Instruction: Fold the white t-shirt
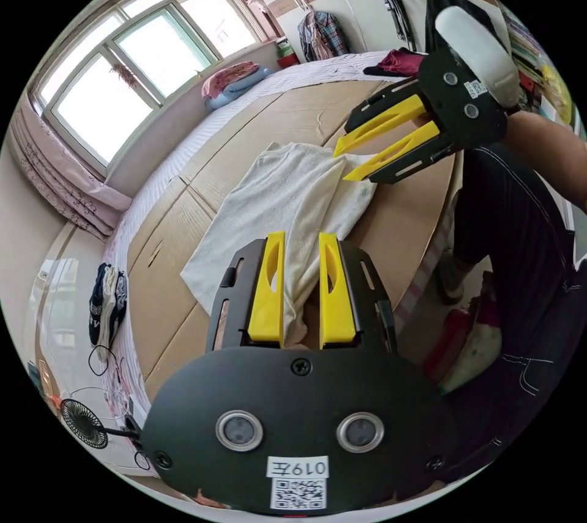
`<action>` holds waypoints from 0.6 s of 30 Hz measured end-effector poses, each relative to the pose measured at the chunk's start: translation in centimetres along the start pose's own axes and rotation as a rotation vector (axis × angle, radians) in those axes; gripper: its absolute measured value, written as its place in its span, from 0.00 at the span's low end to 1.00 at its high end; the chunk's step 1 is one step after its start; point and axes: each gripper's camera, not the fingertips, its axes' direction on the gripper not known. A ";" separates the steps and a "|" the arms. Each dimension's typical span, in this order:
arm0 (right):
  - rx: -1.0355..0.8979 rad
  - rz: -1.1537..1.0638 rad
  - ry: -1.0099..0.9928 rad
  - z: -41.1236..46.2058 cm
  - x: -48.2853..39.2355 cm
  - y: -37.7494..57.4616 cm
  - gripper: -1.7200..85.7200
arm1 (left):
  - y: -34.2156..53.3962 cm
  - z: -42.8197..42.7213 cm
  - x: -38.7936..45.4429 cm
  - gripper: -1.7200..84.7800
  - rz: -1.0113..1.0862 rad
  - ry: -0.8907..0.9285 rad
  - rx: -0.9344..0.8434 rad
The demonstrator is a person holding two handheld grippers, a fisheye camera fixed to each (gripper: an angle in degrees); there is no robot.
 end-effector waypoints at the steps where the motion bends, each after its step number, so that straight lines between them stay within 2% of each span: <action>1: -0.029 -0.027 0.021 0.6 -0.2 -0.6 0.12 | 0.3 -0.1 -0.5 0.10 -0.011 0.005 0.001; 12: -0.060 -0.066 0.038 1.3 2.6 -3.4 0.06 | 2.7 1.5 -5.8 0.06 -0.040 0.099 -0.091; 16: -0.008 0.092 -0.043 -0.4 10.1 -3.7 0.07 | 3.5 -0.3 -10.4 0.05 -0.113 0.121 -0.013; 18: 0.010 0.213 -0.119 -0.4 15.3 -3.6 0.06 | 4.5 -1.5 -16.5 0.05 -0.279 0.126 0.066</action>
